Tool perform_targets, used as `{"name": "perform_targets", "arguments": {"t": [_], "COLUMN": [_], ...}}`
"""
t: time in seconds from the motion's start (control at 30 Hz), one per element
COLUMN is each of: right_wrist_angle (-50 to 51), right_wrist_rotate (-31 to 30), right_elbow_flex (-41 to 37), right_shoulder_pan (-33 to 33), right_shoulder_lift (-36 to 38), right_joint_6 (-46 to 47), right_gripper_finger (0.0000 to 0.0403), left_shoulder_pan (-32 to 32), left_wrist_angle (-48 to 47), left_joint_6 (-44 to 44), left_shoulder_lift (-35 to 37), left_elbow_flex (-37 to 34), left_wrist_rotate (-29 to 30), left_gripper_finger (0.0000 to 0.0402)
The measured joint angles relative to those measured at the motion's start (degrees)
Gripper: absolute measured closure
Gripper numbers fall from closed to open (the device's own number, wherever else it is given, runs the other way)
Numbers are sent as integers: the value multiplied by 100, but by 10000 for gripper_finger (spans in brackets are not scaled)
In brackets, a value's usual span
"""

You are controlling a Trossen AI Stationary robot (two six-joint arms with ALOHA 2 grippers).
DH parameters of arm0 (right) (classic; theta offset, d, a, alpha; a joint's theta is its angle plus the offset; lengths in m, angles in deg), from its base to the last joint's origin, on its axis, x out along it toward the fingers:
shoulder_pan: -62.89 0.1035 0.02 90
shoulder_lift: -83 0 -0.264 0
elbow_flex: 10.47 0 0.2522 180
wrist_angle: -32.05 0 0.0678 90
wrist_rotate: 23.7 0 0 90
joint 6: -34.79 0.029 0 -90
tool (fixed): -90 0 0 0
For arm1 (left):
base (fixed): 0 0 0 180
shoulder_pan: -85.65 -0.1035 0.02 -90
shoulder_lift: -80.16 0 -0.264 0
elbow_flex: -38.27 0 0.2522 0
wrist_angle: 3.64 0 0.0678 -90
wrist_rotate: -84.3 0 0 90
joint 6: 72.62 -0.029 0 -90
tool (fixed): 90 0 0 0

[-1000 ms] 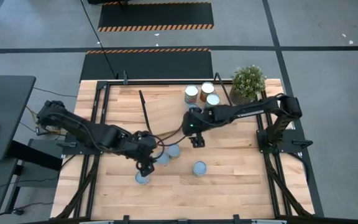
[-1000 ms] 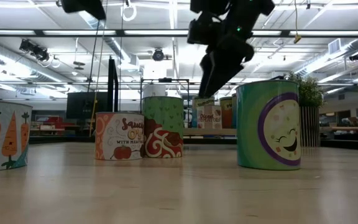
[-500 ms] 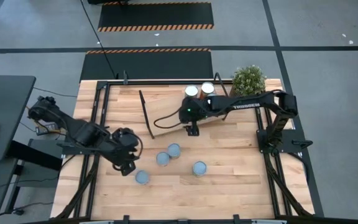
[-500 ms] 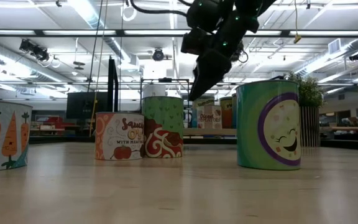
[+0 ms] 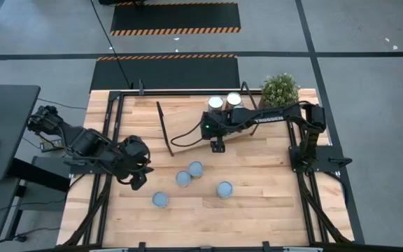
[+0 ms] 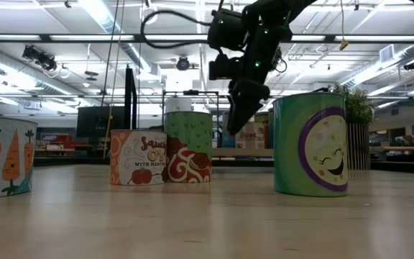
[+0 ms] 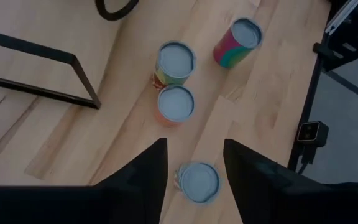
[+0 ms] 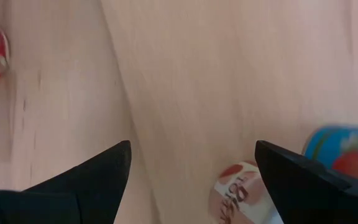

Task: Pick and place cans onto a shelf
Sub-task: Adjust the canned goods on the shelf, then put the canned meatballs on the shelf

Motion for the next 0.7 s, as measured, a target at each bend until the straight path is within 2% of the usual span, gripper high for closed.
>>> {"name": "perform_targets", "arguments": {"t": [0.23, 0.5, 0.7], "right_wrist_angle": [420, 217, 164], "right_wrist_rotate": [14, 45, 219], "right_elbow_flex": [0, 0, 0], "right_shoulder_pan": [-47, 337, 715], "right_shoulder_lift": [66, 795, 1193], "right_joint_6": [199, 572, 1096], "right_gripper_finger": [53, 53, 53], "left_shoulder_pan": [-15, -15, -15], "left_wrist_angle": [30, 70, 320], "left_joint_6": [-26, -28, -41], "left_shoulder_lift": [-16, -16, -35], "left_elbow_flex": [-2, -2, -4], "left_wrist_rotate": [70, 189, 755], "left_gripper_finger": [239, 239, 239]}}
